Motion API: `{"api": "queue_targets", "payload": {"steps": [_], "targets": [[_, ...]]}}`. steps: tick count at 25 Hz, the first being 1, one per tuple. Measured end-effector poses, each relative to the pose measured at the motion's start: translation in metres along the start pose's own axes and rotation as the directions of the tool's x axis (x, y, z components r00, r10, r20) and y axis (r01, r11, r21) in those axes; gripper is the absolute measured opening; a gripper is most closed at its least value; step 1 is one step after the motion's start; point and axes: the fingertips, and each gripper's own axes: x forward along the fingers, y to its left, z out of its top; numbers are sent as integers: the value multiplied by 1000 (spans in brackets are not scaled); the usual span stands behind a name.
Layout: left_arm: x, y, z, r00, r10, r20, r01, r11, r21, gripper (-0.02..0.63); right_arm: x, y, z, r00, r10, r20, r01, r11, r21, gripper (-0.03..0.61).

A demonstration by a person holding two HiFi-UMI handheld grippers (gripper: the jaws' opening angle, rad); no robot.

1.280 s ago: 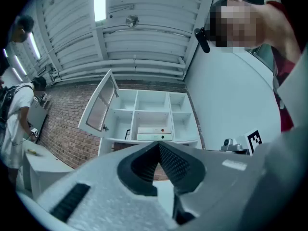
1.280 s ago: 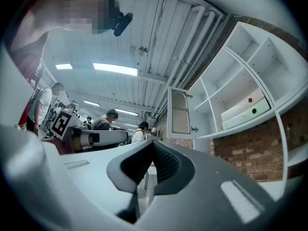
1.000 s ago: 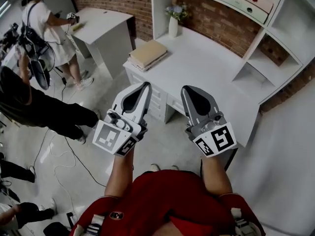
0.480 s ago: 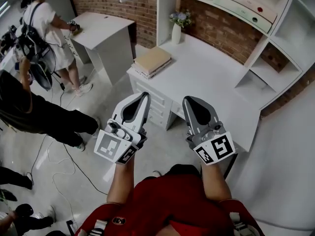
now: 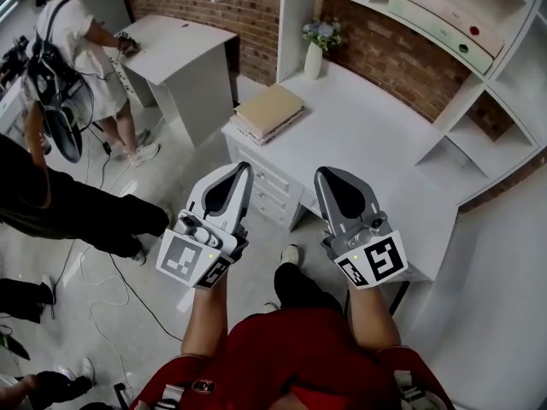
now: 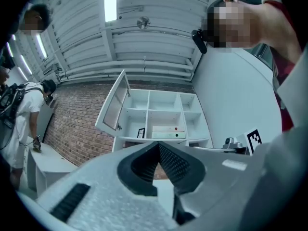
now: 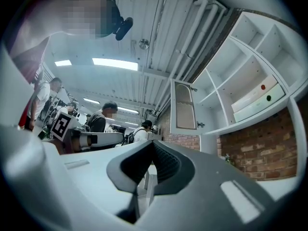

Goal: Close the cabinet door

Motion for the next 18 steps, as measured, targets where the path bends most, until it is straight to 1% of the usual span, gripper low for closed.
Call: {"api": "queue_targets", "payload": {"steps": [3, 8, 12, 18], "targets": [[25, 23, -9, 1000, 5, -18, -5, 1000, 14, 0, 26, -25, -9, 1000, 9, 25, -9, 1000, 2, 14], [85, 67, -13, 1000, 5, -12, -5, 999, 49, 0, 73, -81, -15, 998, 17, 59, -15, 999, -35, 14], [135, 99, -24, 1000, 6, -11, -6, 998, 68, 0, 109, -125, -24, 996, 30, 80, -27, 999, -38, 14], [213, 123, -39, 1000, -18, -25, 20, 996, 86, 0, 148, -191, -34, 994, 41, 100, -40, 999, -20, 14]]}}
